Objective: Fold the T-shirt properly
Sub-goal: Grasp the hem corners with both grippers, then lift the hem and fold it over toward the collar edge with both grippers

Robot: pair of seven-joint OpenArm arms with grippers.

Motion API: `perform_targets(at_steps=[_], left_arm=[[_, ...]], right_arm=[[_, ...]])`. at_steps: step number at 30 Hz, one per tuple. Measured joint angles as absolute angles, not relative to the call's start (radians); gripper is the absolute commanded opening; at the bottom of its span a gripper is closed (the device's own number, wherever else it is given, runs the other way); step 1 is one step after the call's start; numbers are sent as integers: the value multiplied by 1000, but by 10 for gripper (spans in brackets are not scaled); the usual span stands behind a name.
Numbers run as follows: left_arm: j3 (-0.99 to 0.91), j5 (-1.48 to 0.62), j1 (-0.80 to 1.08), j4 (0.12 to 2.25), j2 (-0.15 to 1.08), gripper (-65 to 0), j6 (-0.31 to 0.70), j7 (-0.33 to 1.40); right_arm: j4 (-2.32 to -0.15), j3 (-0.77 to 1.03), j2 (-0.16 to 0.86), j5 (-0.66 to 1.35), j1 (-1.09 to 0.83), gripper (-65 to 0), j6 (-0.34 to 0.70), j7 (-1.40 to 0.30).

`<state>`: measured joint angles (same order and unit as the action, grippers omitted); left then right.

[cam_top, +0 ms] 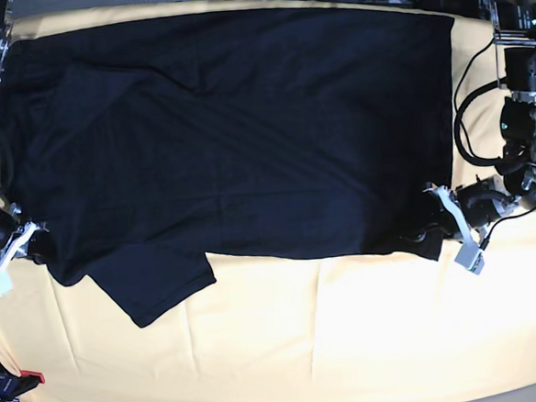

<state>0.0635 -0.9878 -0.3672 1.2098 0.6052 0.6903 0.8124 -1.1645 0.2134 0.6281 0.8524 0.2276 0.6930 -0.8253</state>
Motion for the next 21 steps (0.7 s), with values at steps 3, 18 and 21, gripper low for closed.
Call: perform_targets(at_steps=[3,18,21], left_arm=[[64,-1041,-369,1211,640,-650,690,812],[64,-1313,-369,1214,770,-650,690,1005],[64,-1394,-369,1237,772,-650,690,1097]], right_arm=[[-1268,211,660,846,144,-650,693,-832],[-1431,212,786,1008,60,-650,697,-967],[-1433,212,786,1029,56,-650,697,-1010]])
